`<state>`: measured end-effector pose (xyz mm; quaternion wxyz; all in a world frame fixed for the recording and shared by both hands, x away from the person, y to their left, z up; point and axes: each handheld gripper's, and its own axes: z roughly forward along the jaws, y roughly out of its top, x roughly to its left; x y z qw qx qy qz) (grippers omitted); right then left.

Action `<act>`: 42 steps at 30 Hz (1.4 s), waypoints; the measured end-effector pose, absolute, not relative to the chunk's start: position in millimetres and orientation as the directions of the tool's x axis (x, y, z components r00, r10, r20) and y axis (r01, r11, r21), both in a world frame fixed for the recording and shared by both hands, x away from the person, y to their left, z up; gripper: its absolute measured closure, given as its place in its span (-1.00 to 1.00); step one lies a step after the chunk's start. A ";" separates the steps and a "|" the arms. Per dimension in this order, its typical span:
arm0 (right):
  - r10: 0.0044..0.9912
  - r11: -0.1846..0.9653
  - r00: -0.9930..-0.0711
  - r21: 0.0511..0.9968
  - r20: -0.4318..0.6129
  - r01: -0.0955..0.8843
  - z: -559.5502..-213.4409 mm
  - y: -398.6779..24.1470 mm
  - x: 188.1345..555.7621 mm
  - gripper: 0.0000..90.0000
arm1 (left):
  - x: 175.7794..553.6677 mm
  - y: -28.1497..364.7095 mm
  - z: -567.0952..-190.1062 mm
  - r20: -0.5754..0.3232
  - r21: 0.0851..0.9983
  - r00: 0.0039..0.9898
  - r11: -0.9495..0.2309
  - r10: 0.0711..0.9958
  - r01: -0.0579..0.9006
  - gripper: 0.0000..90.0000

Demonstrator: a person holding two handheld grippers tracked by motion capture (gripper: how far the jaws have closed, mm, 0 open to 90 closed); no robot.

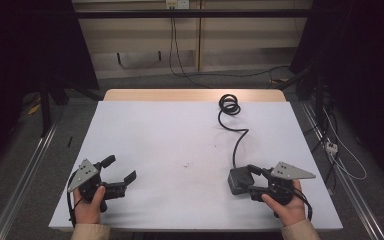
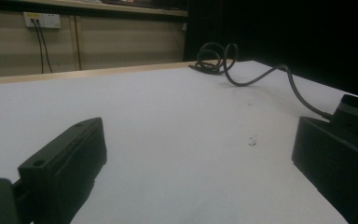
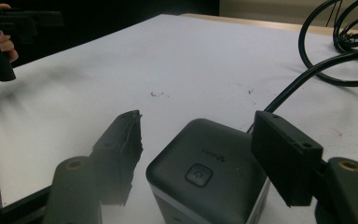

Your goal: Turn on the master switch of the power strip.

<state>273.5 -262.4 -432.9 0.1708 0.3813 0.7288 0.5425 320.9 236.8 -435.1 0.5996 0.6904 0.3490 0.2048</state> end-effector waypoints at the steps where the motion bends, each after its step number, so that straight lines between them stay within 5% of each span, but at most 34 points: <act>1: 0.744 0.126 -0.649 0.921 0.158 0.369 -432.7 -262.2 273.3 -0.30 | 320.9 236.8 -435.1 -0.136 0.971 0.672 -0.037 0.728 0.236 -0.94; 14: 0.761 0.129 -0.630 0.916 0.155 0.380 -430.5 -269.0 274.0 -0.70 | 321.1 236.9 -435.1 -0.136 0.971 0.671 -0.036 0.729 0.236 -0.94; 42: 0.777 0.147 -0.616 0.916 0.126 0.373 -436.3 -287.5 266.7 -0.73 | 323.1 233.9 -435.0 -0.137 0.971 0.676 -0.038 0.724 0.237 -0.94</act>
